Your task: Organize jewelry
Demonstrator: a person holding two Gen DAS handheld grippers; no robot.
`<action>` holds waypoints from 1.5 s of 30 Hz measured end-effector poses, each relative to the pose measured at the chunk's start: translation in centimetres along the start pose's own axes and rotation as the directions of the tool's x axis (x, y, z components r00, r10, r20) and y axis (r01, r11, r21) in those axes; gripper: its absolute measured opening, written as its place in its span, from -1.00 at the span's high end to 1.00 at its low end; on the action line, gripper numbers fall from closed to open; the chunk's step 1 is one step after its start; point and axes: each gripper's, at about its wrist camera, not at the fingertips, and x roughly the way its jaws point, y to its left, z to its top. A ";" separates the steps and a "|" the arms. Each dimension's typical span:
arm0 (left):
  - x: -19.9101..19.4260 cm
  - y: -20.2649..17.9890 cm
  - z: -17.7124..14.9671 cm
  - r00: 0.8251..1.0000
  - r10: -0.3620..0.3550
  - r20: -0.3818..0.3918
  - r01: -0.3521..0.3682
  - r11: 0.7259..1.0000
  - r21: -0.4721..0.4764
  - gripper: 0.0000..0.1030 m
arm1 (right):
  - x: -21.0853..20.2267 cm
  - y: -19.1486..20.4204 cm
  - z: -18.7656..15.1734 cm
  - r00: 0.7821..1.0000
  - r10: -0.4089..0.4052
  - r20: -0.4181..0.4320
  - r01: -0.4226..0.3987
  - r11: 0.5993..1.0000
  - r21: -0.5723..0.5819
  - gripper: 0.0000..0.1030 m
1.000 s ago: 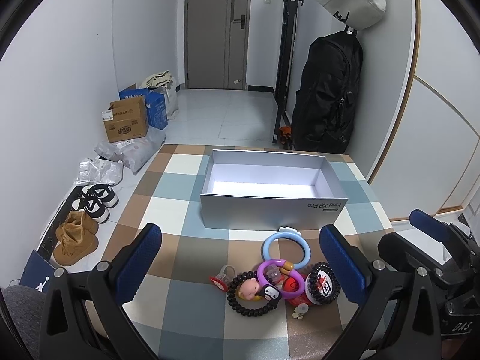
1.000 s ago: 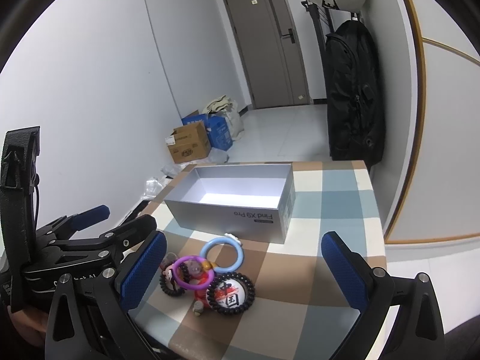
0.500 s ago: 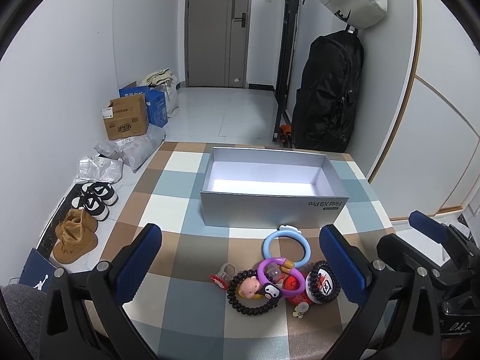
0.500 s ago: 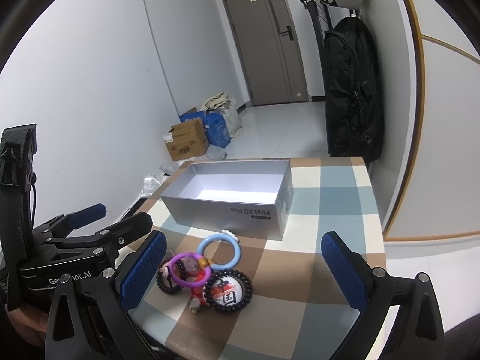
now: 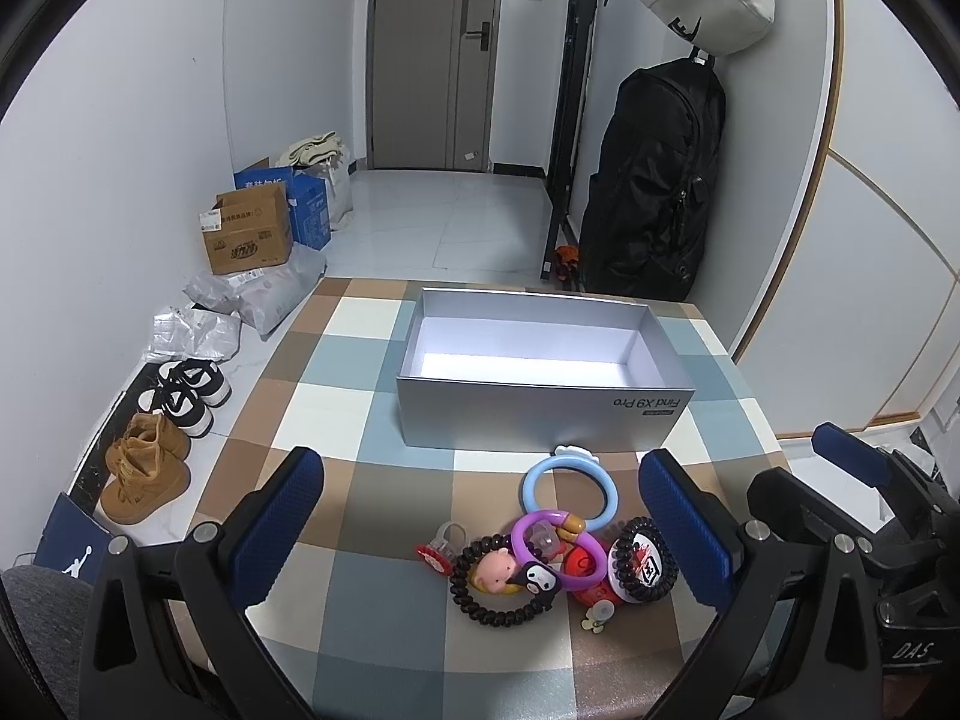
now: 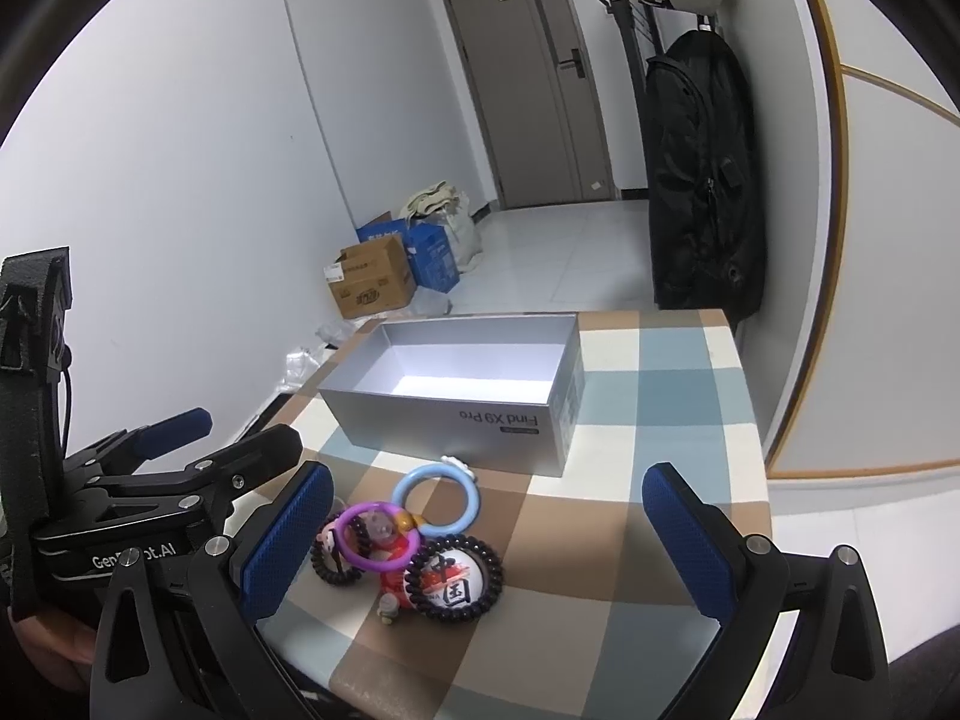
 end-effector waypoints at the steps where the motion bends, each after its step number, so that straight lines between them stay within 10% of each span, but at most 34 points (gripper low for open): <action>1: 0.0 0.0 0.0 1.000 -0.002 -0.002 0.002 1.000 -0.001 -0.98 | 0.0 0.0 0.0 1.000 0.001 -0.001 -0.001 1.000 0.000 -1.00; 24: 0.8 1.5 -0.1 0.997 -0.057 -0.053 0.054 0.997 -0.057 -0.98 | 1.3 -0.3 -0.3 0.996 0.034 -0.085 -0.032 0.999 0.024 -0.79; 45: 3.4 8.5 -1.0 0.973 -0.083 -0.214 0.018 0.957 -0.289 -0.98 | 6.3 0.9 -3.5 0.929 0.110 -0.353 -0.117 0.993 0.002 -0.39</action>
